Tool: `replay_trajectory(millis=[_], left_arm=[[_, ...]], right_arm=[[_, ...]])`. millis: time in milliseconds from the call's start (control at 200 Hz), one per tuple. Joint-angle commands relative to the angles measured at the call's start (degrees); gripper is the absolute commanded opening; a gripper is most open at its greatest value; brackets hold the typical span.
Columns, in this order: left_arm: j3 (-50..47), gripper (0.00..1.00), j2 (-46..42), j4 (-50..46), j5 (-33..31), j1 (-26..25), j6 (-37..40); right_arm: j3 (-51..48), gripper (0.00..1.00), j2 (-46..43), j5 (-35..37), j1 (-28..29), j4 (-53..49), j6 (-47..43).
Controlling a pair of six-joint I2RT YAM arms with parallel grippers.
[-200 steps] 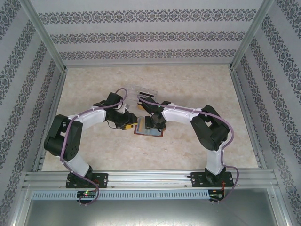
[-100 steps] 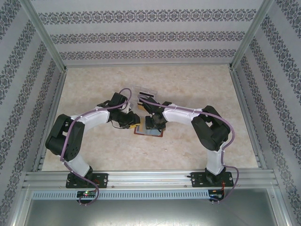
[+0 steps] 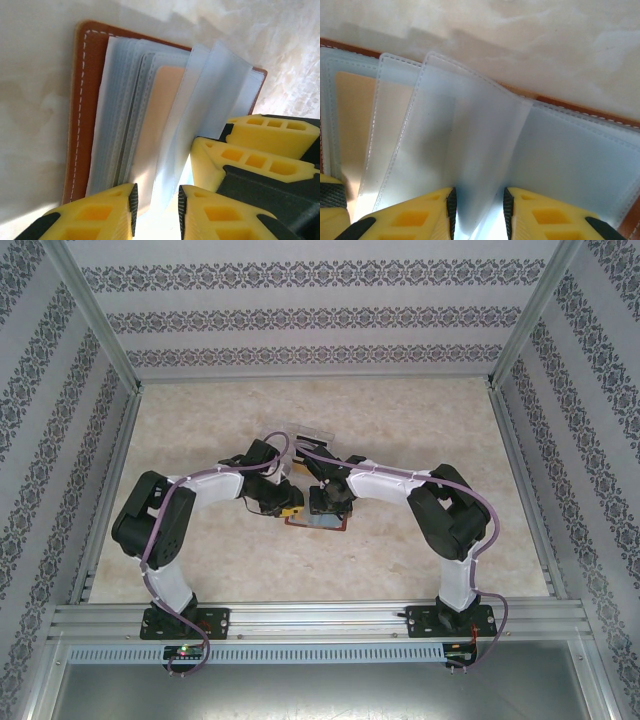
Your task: Take the credit cards out of the card holder
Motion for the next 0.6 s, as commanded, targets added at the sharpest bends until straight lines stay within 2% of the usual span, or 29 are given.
replay_trajectory(millis=[0,135,375,594], left_arm=[[1.86,0.3,1.33,-0.77,0.87,-1.06,-0.1],[3.77,0.3,2.45,-4.11,0.38,-1.77,1.42],[4.15,0.29,3.29,-3.49,2.07,-2.3,1.34],[4.3,0.31,2.79,-1.43,3.73,-2.75,0.62]], right_arm=[[-2.45,0.34,1.76,0.31,-0.76,-0.13,0.07],[-2.7,0.34,1.26,-0.32,-0.96,1.0,0.5],[-4.76,0.37,-2.84,-2.41,-1.1,6.98,1.29],[-6.04,0.39,-4.81,-1.43,-1.29,8.14,1.91]])
